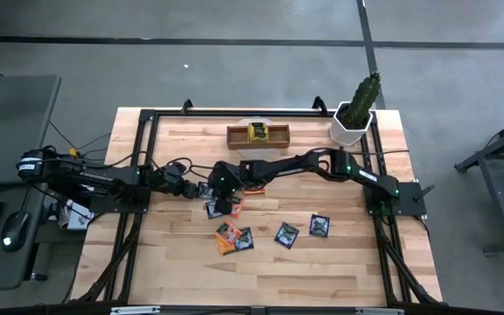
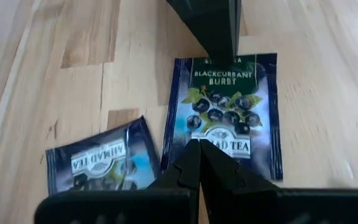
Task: Pick & Place Tea
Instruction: Put the purple tea bag in the left compartment of the organizer
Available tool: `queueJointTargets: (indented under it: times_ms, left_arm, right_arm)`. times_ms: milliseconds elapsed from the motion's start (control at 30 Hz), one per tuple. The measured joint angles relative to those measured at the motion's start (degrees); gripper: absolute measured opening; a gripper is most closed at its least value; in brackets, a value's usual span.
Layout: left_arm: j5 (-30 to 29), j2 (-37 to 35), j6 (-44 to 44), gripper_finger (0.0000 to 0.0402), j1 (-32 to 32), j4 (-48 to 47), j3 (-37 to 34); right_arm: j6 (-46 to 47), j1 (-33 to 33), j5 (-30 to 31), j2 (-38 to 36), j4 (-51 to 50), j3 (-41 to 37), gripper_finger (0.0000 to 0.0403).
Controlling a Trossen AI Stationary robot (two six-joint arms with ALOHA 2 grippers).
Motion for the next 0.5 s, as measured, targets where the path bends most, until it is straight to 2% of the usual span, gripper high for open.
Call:
queueJointTargets:
  times_ms: [300, 500]
  left_arm:
    - [-1.32, -0.04, 0.59, 0.0, 0.0, 0.4, 0.0]
    - [-4.26, -0.55, 4.18, 0.0, 0.09, 6.17, -0.17]
  right_arm:
    - [-1.13, -0.4, 5.88, -7.04, -3.73, 0.01, 0.0028]
    - [-0.75, -0.43, 6.13, -12.89, -8.71, 0.03, 0.0044]
